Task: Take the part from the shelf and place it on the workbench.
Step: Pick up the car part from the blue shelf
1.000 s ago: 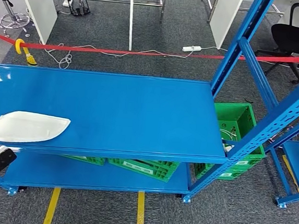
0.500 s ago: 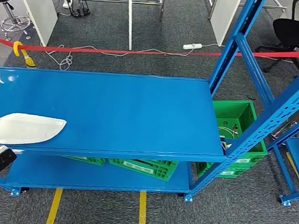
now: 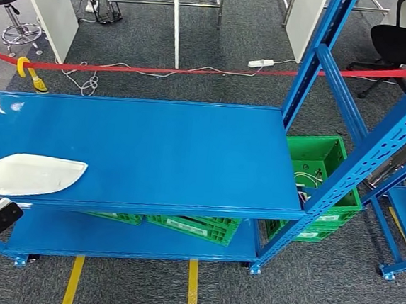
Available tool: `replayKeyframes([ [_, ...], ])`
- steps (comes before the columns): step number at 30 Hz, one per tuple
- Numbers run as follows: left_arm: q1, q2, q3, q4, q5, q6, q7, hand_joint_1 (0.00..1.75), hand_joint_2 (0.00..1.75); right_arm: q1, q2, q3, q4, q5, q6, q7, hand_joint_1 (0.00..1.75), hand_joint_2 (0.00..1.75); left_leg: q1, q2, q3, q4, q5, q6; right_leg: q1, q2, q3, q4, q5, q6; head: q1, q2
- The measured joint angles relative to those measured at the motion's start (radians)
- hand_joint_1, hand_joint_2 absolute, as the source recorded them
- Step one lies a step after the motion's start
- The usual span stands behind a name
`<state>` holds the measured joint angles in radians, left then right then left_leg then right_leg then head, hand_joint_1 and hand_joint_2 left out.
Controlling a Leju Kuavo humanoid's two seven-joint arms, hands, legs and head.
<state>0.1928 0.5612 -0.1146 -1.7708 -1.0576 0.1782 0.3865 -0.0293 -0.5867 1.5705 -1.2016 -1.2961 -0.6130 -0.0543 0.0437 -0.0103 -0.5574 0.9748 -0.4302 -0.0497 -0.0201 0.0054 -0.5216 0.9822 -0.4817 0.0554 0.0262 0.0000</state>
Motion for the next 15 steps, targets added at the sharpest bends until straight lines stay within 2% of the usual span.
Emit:
replayKeyframes([
  [6,-0.036,0.037,-0.017,0.009,0.007,-0.09,-0.074,0.0,0.0,-0.001,0.0,0.0,0.001,0.015,0.019,0.004,0.0,0.0,0.0,0.0,0.0,0.0,0.0,0.0,0.0,-0.001,-0.002,0.0,0.0,-0.001,0.0,0.0],
  [11,-0.095,0.109,-0.055,0.049,0.054,-0.191,-0.167,0.0,0.0,-0.003,0.0,0.0,0.005,0.024,0.036,0.011,0.0,0.0,0.001,0.0,0.0,0.0,0.001,-0.001,0.001,0.0,0.001,0.002,0.0,-0.001,0.0,0.0],
  [15,-0.111,0.169,-0.077,0.083,0.052,-0.213,-0.191,0.0,0.0,-0.002,0.0,0.0,0.006,0.024,0.034,0.012,0.0,0.0,0.001,0.001,0.0,0.0,0.001,-0.002,0.001,0.002,0.005,0.003,0.001,-0.003,0.0,0.0],
])
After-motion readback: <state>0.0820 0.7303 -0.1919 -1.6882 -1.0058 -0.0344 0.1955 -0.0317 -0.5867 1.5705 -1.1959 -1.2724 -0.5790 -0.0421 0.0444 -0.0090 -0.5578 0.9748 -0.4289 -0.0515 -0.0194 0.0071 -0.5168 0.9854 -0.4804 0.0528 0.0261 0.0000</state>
